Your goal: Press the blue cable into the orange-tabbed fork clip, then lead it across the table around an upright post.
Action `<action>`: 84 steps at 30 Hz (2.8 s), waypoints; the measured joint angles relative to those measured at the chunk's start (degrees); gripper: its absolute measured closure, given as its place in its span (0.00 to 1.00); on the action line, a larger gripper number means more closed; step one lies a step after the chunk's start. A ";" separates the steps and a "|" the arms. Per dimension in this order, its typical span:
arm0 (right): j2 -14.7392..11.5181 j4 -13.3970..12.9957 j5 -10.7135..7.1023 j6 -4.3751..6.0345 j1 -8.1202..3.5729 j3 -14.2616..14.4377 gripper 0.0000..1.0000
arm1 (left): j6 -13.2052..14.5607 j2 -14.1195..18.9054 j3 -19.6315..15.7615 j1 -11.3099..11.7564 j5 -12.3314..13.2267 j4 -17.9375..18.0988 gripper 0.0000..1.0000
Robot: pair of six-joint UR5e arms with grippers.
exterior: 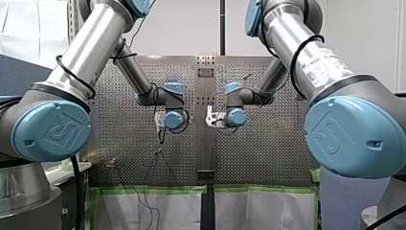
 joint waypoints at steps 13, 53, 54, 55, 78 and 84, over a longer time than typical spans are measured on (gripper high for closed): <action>-7.65 0.61 0.17 0.32 0.24 0.01 1.00 | -5.68 0.02 0.02 -0.66 0.50 1.08 1.00; -25.36 5.85 3.74 1.04 -3.78 -1.83 1.00 | -19.49 2.32 7.35 -2.76 2.62 -4.10 1.00; -25.34 5.85 3.76 1.05 -4.00 -1.83 1.00 | -19.67 2.64 7.86 -2.89 2.63 -4.42 1.00; -25.33 5.86 3.77 1.07 -4.18 -1.83 1.00 | -19.80 2.95 8.35 -3.02 2.65 -4.82 1.00; -25.15 5.89 3.71 1.31 -7.84 -1.78 1.00 | -22.52 5.45 19.08 -6.90 4.38 -12.65 1.00; -25.08 6.03 3.70 1.57 -8.70 -1.78 1.00 | -23.00 5.43 20.53 -7.37 4.44 -13.26 1.00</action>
